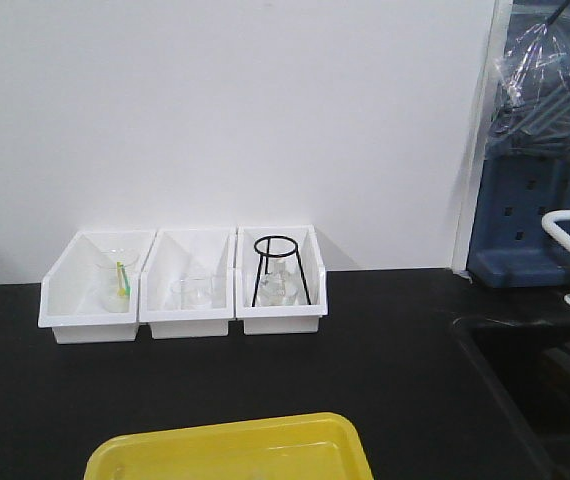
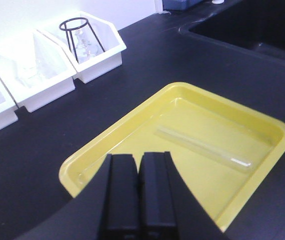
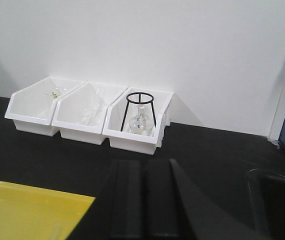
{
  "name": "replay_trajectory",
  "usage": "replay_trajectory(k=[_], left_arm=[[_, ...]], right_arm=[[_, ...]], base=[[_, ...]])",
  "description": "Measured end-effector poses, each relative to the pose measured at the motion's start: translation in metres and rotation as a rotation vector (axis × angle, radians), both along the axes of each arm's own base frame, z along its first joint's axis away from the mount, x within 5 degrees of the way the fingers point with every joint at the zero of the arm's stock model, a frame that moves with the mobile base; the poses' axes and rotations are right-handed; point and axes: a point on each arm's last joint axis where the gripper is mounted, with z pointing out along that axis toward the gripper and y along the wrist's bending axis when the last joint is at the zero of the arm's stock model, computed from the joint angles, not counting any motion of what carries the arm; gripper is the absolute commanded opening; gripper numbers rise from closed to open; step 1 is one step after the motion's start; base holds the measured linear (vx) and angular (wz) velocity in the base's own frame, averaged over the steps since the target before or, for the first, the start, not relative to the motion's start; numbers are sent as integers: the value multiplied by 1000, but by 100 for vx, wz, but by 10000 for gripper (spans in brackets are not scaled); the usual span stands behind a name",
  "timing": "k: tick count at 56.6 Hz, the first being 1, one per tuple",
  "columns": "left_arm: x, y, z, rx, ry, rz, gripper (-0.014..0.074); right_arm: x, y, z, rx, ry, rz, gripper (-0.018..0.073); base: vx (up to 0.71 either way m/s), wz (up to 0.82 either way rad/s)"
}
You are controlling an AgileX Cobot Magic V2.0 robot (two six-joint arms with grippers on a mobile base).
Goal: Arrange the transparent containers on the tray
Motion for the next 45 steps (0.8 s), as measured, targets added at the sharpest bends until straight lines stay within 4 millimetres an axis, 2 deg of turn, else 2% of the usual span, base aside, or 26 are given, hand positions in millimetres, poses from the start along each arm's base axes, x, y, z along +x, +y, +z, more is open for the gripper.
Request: replay_trajectory(k=[6,14,24,30,33,45], left_arm=[[-2,6,-9,72,-16,40,-6],[-11,20,-32,32,-108,185,-6],[-29,37,-80,12,-208,349,-6],[-38,44,-115,11,-192,431,-6],[-42,45,-125,10,-201,454,-6],[-49,46,-132,61,-195,447,-6]], right_arm=[[0,0,0,0,0,0,-11],[0,0,0,0,0,0,-11],[0,0,0,0,0,0,-11],[0,0,0,0,0,0,-11],[0,0,0,0,0,0,-11],[0,0,0,0,0,0,-11]], base=[[0,0],[0,0],[0,0],[0,0],[0,0],[0,0]])
